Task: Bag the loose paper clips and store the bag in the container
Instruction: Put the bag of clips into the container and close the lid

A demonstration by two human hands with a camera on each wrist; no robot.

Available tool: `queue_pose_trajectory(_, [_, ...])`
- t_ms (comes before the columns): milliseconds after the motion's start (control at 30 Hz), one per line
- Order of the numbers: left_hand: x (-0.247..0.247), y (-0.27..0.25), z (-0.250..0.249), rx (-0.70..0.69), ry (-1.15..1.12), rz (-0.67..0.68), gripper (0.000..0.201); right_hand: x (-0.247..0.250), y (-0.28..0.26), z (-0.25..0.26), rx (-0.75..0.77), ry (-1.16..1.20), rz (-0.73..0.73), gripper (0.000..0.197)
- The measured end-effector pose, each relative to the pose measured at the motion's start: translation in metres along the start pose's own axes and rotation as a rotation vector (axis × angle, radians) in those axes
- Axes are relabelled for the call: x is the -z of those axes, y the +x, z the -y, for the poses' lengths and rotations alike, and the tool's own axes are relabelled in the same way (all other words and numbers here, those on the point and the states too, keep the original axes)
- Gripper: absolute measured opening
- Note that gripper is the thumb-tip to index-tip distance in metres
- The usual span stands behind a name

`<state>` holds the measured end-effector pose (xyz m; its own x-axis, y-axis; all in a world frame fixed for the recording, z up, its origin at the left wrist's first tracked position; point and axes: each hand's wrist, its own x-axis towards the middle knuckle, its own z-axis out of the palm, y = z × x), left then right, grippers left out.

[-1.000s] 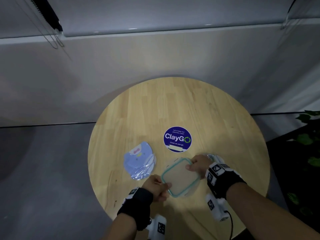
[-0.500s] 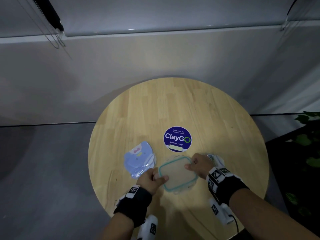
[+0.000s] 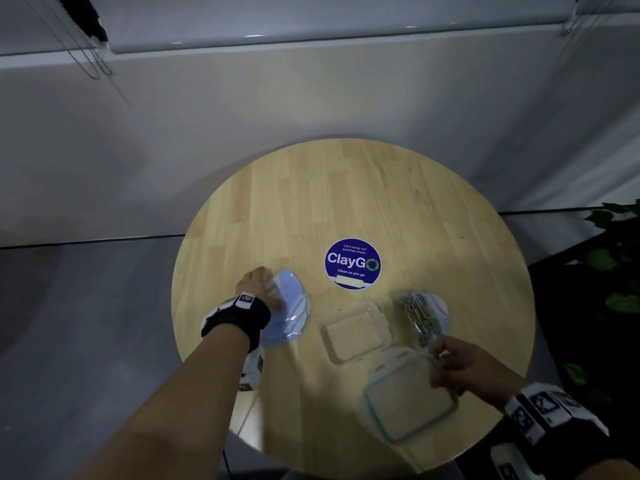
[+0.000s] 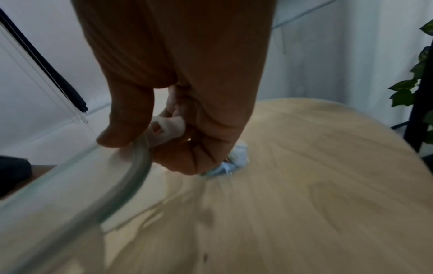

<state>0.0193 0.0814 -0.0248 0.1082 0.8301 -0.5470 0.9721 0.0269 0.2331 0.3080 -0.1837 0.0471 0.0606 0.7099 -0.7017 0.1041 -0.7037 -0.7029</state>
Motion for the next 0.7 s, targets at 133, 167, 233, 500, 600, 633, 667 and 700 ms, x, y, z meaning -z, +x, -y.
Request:
queue_pose_trajectory(133, [-0.006,-0.008,-0.003,0.088,0.214,0.077,0.072,-0.017,0.016,-0.019,-0.118,-0.042,-0.006,0.020])
queue_pose_trajectory(167, [-0.008,-0.010,-0.004,0.118,0.228,0.095,0.073,-0.022,0.023,-0.022,-0.123,-0.048,-0.041,0.020])
queue_pose_trajectory(233, [-0.012,-0.017,-0.007,0.132,0.282,0.100,0.075,-0.033,0.035,-0.023,-0.125,-0.096,-0.113,0.022])
queue_pose_trajectory(500, [-0.016,-0.041,-0.012,0.211,0.014,0.148,0.065,-0.046,0.037,-0.003,-0.022,-0.642,-0.405,0.012])
queue_pose_trajectory(600, [-0.010,-0.046,-0.006,0.162,-0.109,0.192,0.020,-0.049,0.035,0.026,0.159,-0.627,-0.499,0.009])
queue_pose_trajectory(633, [-0.006,-0.049,-0.004,0.122,-0.168,0.162,0.013,-0.052,0.037,0.040,0.251,-0.597,-0.480,0.007])
queue_pose_trajectory(667, [-0.002,-0.050,-0.002,0.080,-0.199,0.148,0.006,-0.055,0.039,0.054,0.350,-0.560,-0.447,0.005])
queue_pose_trajectory(700, [0.003,-0.050,-0.001,0.021,-0.196,0.130,0.005,-0.060,0.043,0.069,0.444,-0.520,-0.417,0.004])
